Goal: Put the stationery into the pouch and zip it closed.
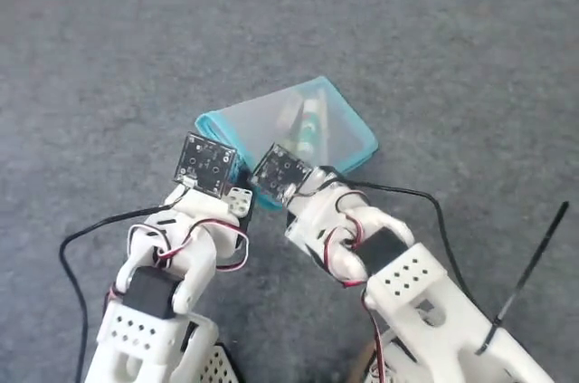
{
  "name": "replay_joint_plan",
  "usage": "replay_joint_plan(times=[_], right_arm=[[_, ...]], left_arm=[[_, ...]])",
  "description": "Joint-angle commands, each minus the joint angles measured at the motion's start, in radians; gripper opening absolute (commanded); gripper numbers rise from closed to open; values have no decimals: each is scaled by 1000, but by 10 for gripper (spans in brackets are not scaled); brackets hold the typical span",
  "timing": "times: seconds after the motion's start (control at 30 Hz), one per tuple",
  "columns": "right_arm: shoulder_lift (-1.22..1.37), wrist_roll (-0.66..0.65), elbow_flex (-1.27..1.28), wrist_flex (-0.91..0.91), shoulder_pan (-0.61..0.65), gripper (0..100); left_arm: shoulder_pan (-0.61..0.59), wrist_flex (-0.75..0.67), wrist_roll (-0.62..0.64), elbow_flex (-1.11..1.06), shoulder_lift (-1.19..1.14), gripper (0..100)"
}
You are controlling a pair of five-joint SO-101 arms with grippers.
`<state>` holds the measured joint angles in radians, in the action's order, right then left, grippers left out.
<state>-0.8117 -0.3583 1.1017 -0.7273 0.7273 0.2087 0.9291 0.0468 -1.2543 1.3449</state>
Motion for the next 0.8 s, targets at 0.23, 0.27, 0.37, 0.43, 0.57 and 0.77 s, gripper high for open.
replay_joint_plan(times=[0.23, 0.27, 0.37, 0.43, 0.57, 0.77], right_arm=[[-139, -11, 35, 35, 51, 263], [-130, -11, 37, 58, 51, 263], [-82, -15, 35, 108, 51, 263], [-38, -17, 32, 143, 51, 263], [35, -17, 3, 196, 47, 263], [119, -11, -74, 225, 33, 263]], left_arm=[[-5, -6, -11, 68, -3, 11], [-9, -3, -11, 76, -3, 11], [-18, 2, -11, 84, -3, 11], [-28, 2, -11, 85, 0, 11], [-60, 3, -11, 96, 2, 11], [-77, 71, -9, 150, 2, 11]])
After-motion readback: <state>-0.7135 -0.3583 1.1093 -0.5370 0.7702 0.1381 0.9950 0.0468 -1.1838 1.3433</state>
